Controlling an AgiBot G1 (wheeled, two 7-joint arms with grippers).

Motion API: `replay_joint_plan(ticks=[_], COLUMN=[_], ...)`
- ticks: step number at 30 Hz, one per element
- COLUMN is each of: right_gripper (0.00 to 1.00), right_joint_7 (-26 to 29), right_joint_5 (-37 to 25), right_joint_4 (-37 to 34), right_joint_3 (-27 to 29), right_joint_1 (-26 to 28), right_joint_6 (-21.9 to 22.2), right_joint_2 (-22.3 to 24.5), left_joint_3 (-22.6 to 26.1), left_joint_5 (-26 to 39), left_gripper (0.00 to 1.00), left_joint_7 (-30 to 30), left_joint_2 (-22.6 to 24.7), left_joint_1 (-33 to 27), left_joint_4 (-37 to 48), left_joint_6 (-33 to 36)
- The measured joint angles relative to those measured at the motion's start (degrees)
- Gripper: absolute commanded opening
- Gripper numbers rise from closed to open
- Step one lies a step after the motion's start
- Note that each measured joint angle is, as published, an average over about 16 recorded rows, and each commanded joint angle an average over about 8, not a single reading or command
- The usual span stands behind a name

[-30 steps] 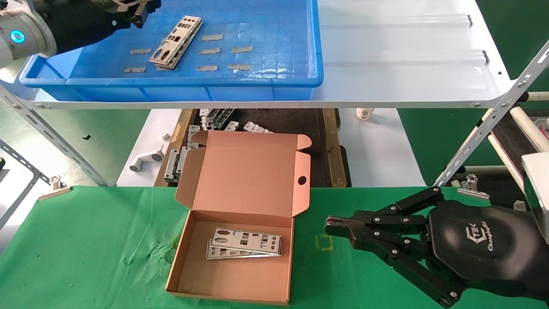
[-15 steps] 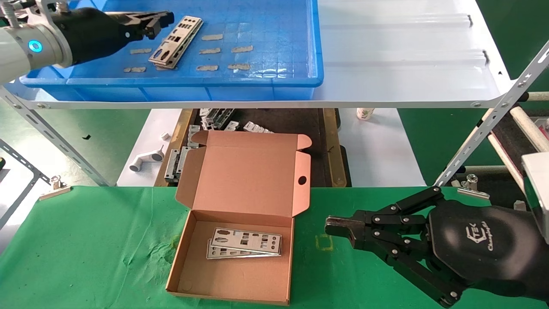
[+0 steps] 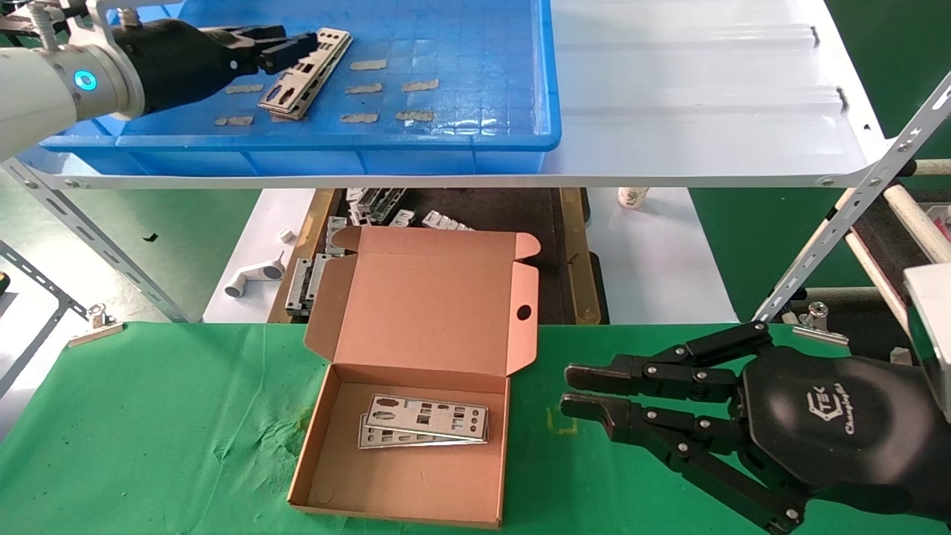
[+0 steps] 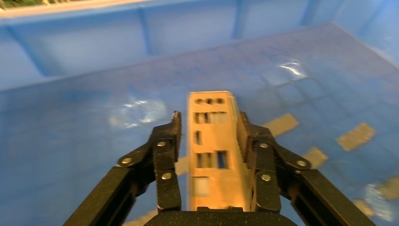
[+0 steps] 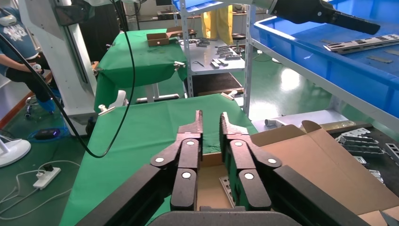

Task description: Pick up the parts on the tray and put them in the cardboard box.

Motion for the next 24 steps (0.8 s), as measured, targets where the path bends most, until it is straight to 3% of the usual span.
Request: replay_joint_plan(ticks=[2,8,9,17,19,24], right_gripper=[0.82,0.07,0.02,0.00,0.00,0.00], right_joint_7=[0.0,0.0,0.0,0.0,0.0,0.0], right_joint_5=[0.0,0.0,0.0,0.0,0.0,0.0], right_joint_4=[0.0,0.0,0.0,0.0,0.0,0.0], right_joint_3=[0.0,0.0,0.0,0.0,0.0,0.0], right_joint_1=[0.0,0.0,0.0,0.0,0.0,0.0], right_joint_6=[0.0,0.0,0.0,0.0,0.0,0.0], right_joint_2=[0.0,0.0,0.0,0.0,0.0,0.0], left_joint_3=[0.1,0.2,0.3,0.4,0.4,0.5], left_joint_5=[0.1,0.4,0.4,0.6,0.6,0.7], left_gripper=[1.00,1.00,1.00,1.00,0.84,0.21], left_joint_7=[-0.5,-1.5,-1.6,-2.4,-2.5,-3.0], left_joint_2=[0.1,0.1,0.2,0.2,0.3,0.3], left_joint_1=[0.1,0.5,0.5,0.9,1.0,1.2], left_joint_4=[0.0,-0.3,-0.3,-0.7,-0.7,-0.9], left_joint_6=[0.3,0.8,0.8,0.1,0.0,-0.3])
